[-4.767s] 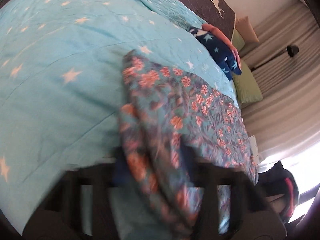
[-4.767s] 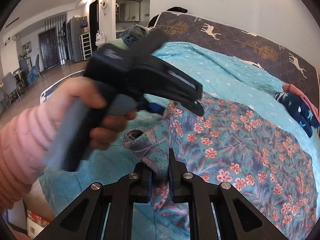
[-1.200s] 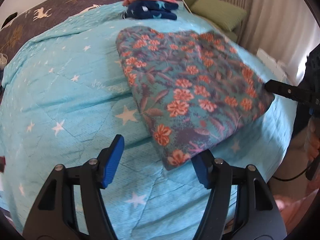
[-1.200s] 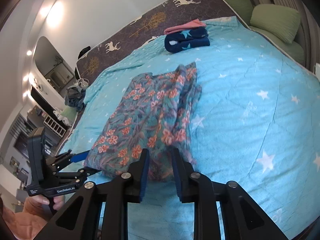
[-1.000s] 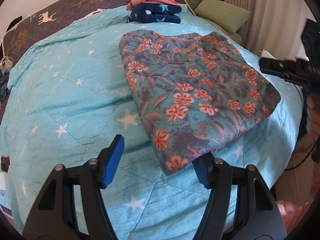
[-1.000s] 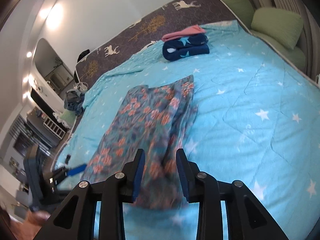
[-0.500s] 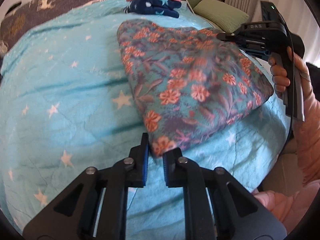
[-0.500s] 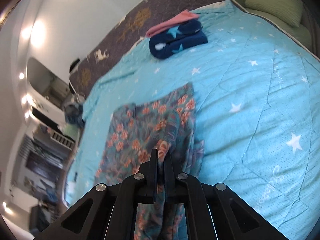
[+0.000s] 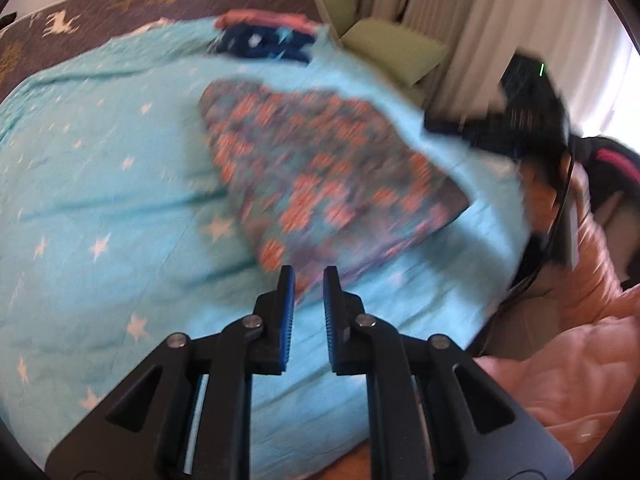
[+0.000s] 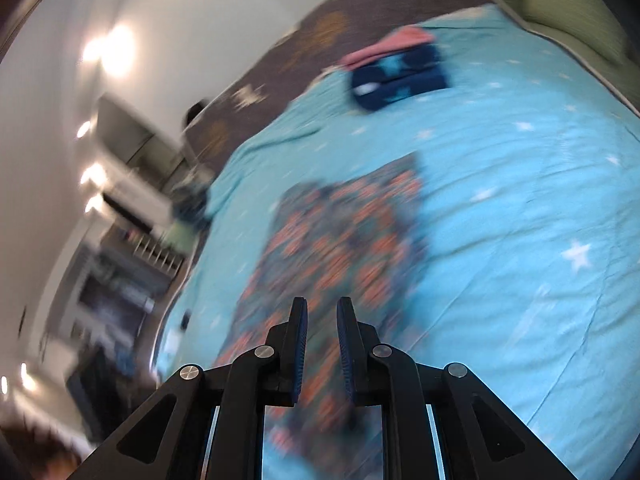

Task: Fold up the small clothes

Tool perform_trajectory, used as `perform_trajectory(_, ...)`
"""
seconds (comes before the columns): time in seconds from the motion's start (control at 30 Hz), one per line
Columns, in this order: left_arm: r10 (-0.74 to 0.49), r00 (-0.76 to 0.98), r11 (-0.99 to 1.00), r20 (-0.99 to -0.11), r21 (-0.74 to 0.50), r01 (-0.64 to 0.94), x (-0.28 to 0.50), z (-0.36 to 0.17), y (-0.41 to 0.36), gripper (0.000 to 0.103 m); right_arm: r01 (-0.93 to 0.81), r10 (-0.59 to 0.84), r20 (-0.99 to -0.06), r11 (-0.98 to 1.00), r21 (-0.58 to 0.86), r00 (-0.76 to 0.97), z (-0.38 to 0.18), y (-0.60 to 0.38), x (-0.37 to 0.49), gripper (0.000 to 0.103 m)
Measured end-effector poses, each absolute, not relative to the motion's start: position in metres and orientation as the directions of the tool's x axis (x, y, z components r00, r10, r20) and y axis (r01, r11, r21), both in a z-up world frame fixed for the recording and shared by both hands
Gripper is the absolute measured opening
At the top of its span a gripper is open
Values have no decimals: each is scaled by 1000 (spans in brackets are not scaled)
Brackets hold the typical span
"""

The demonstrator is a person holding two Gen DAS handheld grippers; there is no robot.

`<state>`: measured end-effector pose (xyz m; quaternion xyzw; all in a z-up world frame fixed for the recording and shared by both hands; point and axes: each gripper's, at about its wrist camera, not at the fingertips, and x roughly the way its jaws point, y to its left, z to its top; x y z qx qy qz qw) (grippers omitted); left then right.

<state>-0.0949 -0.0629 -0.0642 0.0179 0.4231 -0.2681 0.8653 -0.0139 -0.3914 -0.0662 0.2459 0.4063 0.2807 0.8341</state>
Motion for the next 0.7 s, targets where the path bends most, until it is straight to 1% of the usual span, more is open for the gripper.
perform_trajectory(0.07, -517, 499, 825, -696, -248, 508, -89, -55, -66, 14, -326, 694, -552, 712, 622, 463, -67, -374, -28, 16)
perform_trajectory(0.1, -522, 502, 823, -690, -253, 508, -84, -57, -70, 14, -325, 675, -583, 734, 596, 453, -72, -367, -31, 16)
perform_trajectory(0.13, -504, 500, 831, -704, -240, 501, -76, -62, -75, 14, -307, 635, -625, 770, 559, 454, -77, -363, -33, 16)
perform_trajectory(0.17, -477, 498, 844, -724, -220, 489, -71, -70, -78, 14, -276, 583, -672, 811, 517, 455, -85, -361, -33, 13)
perform_trajectory(0.2, -416, 489, 870, -767, -179, 460, -61, -83, -81, 11, -235, 535, -713, 843, 483, 454, -97, -362, -33, 8)
perform_trajectory(0.23, -376, 456, 885, -807, -167, 435, -54, -102, -81, 9, -218, 528, -714, 846, 486, 459, -103, -365, -34, 6)
perform_trajectory(0.27, -395, 439, 883, -807, -202, 423, -51, -111, -76, 9, -202, 538, -700, 837, 508, 471, -108, -370, -37, 2)
perform_trajectory(0.3, -440, 450, 875, -777, -258, 409, -53, -111, -67, 9, -184, 557, -682, 820, 542, 474, -110, -375, -41, 2)
perform_trajectory(0.33, -454, 443, 871, -773, -279, 404, -54, -108, -64, 9, -176, 558, -678, 817, 548, 479, -109, -377, -44, 2)
perform_trajectory(0.43, -451, 445, 869, -773, -269, 415, -59, -97, -63, 9, -186, 531, -688, 838, 513, 495, -102, -374, -51, 3)
perform_trajectory(0.47, -447, 447, 869, -775, -258, 423, -61, -93, -64, 10, -193, 523, -692, 844, 500, 497, -97, -371, -52, 6)
perform_trajectory(0.5, -436, 457, 869, -775, -231, 437, -63, -87, -67, 14, -203, 521, -690, 847, 492, 502, -91, -369, -53, 9)
perform_trajectory(0.53, -429, 469, 870, -772, -213, 445, -64, -84, -69, 18, -218, 522, -683, 847, 485, 510, -85, -366, -53, 9)
perform_trajectory(0.6, -428, 504, 868, -750, -187, 459, -63, -77, -74, 38, -266, 559, -649, 825, 499, 516, -75, -356, -51, 9)
perform_trajectory(0.67, -435, 518, 867, -737, -186, 463, -57, -75, -82, 41, -302, 599, -625, 798, 522, 501, -71, -347, -48, 9)
perform_trajectory(0.7, -437, 513, 865, -739, -189, 466, -54, -76, -84, 41, -307, 595, -634, 802, 513, 494, -72, -340, -47, 9)
